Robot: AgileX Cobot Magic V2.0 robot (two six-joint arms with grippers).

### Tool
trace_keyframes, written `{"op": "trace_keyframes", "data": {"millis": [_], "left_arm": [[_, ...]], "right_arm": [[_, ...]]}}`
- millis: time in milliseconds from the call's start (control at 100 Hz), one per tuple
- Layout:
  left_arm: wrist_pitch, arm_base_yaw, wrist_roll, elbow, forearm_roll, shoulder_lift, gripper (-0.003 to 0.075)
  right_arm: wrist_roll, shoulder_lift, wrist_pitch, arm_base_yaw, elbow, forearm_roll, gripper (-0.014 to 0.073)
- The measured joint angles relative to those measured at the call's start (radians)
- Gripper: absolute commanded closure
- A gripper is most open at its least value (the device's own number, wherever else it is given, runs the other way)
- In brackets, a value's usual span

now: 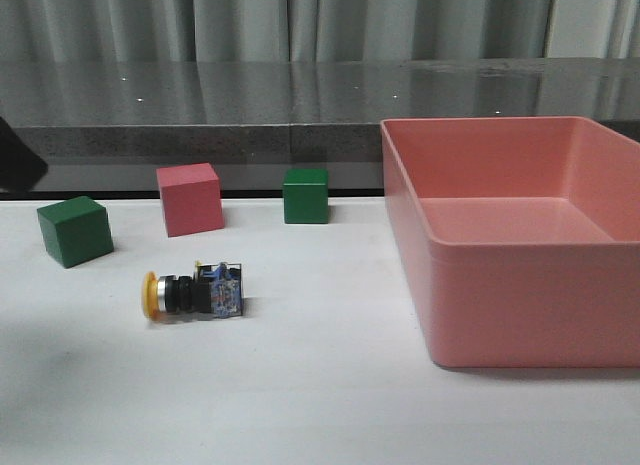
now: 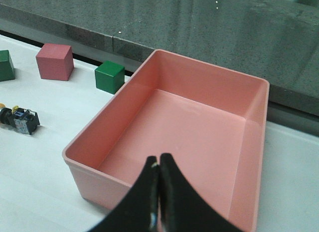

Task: Place and stand button with both arms
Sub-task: 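Move the left gripper down and grasp the button's black body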

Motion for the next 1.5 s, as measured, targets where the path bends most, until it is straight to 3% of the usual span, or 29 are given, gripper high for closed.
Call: {"op": "trace_keyframes", "data": {"millis": [140, 280, 470, 620, 890, 1210, 1330, 1500], "left_arm": [[-0.001, -0.002, 0.349, 0.0, -0.29, 0.112, 0.008], [-0.065, -0.002, 0.592, -0.002, -0.512, 0.208, 0.0081], [-0.132, -0.002, 0.697, -0.008, -0.587, 0.285, 0.0081], [0.015, -0.002, 0.891, -0.009, -0.628, 0.327, 0.0081], [0.21, -0.002, 1.225, -0.01, -0.865, 0.445, 0.0081], [0.316, -0.002, 1.335, -0.015, -0.973, 0.619, 0.0085], [0.324, -0.002, 1.337, -0.016, -0.98, 0.653, 0.0191], [0.347, -0.004, 1.337, -0.017, -0.983, 0.667, 0.0542]], "right_arm": [[0.0, 0.0, 0.0, 0.0, 0.0, 0.0, 0.0654], [0.0, 0.0, 0.0, 0.0, 0.0, 0.0, 0.0654], [0.0, 0.0, 0.0, 0.0, 0.0, 0.0, 0.0654], [0.0, 0.0, 0.0, 0.0, 0.0, 0.0, 0.0654], [0.002, 0.0, 0.0, 0.0, 0.0, 0.0, 0.0654], [0.002, 0.0, 0.0, 0.0, 0.0, 0.0, 0.0654], [0.002, 0.0, 0.0, 0.0, 0.0, 0.0, 0.0654], [0.002, 0.0, 0.0, 0.0, 0.0, 0.0, 0.0654]]}}
